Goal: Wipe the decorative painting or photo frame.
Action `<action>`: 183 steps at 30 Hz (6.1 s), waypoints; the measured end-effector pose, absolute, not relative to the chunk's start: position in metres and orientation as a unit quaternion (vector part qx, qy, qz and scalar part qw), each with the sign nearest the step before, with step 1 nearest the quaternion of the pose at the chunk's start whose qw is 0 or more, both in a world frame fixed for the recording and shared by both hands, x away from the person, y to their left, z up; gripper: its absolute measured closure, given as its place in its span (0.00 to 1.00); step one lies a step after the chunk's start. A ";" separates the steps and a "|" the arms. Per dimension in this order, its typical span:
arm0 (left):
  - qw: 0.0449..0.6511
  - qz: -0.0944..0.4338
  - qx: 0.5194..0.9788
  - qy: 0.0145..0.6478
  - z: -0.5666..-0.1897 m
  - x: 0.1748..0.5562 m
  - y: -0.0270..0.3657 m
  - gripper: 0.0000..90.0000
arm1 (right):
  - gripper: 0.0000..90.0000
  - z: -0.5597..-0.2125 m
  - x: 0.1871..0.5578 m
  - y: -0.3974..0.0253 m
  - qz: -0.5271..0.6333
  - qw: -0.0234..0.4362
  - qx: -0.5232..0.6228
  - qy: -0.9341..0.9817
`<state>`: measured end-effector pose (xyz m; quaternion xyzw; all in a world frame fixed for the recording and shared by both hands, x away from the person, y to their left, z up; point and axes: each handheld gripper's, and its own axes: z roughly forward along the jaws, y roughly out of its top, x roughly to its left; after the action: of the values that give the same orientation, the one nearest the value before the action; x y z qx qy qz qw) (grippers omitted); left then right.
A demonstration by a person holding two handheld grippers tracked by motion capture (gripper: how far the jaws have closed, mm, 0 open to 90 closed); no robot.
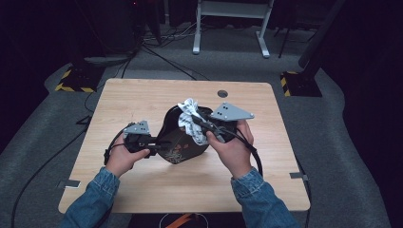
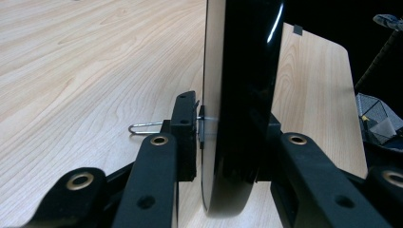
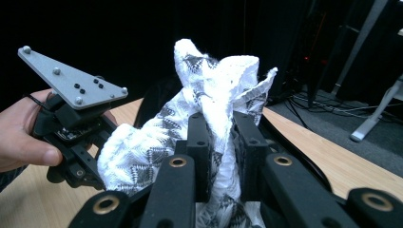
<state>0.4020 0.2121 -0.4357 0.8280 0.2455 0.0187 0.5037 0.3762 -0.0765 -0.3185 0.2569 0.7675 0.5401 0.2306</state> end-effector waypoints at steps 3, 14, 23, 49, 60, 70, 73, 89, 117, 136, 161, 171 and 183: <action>0.505 0.019 0.830 0.237 -0.436 0.401 0.213 0.88 | 0.89 -0.320 0.378 -0.070 0.539 0.231 0.252 0.770; 0.496 0.032 0.839 0.222 -0.434 0.399 0.211 0.89 | 0.89 -0.327 0.387 -0.053 0.531 0.239 0.246 0.775; 0.495 0.037 0.839 0.221 -0.433 0.399 0.211 0.89 | 0.89 -0.331 0.394 -0.060 0.525 0.245 0.261 0.772; 0.490 0.041 0.843 0.217 -0.432 0.399 0.208 0.88 | 0.89 -0.350 0.404 -0.096 0.488 0.258 0.313 0.773; 0.487 0.046 0.845 0.216 -0.431 0.398 0.206 0.88 | 0.89 -0.339 0.389 -0.055 0.495 0.249 0.253 0.793; 0.487 0.045 0.845 0.216 -0.431 0.398 0.206 0.88 | 0.89 -0.344 0.387 -0.050 0.495 0.242 0.244 0.798; 0.487 0.045 0.844 0.217 -0.431 0.398 0.206 0.88 | 0.89 -0.345 0.391 -0.059 0.496 0.247 0.255 0.792; 0.484 0.052 0.848 0.210 -0.431 0.397 0.205 0.88 | 0.89 -0.359 0.411 -0.107 0.480 0.266 0.320 0.772; 0.479 0.054 0.850 0.211 -0.430 0.397 0.203 0.88 | 0.88 -0.361 0.383 -0.048 0.484 0.241 0.240 0.806; 0.483 0.052 0.848 0.211 -0.430 0.397 0.203 0.87 | 0.88 -0.368 0.407 -0.097 0.469 0.258 0.307 0.787; 0.476 0.056 0.852 0.212 -0.429 0.397 0.201 0.87 | 0.88 -0.375 0.395 -0.075 0.467 0.244 0.276 0.804; 0.476 0.056 0.851 0.213 -0.430 0.396 0.202 0.87 | 0.88 -0.374 0.385 -0.055 0.476 0.234 0.246 0.811; 0.476 0.055 0.851 0.213 -0.429 0.396 0.201 0.87 | 0.88 -0.388 0.401 -0.090 0.461 0.240 0.296 0.801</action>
<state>0.3963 0.2011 -0.4290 0.8514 0.2126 0.0552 0.4764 0.4009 -0.0898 -0.3883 0.2962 0.8013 0.4611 0.2399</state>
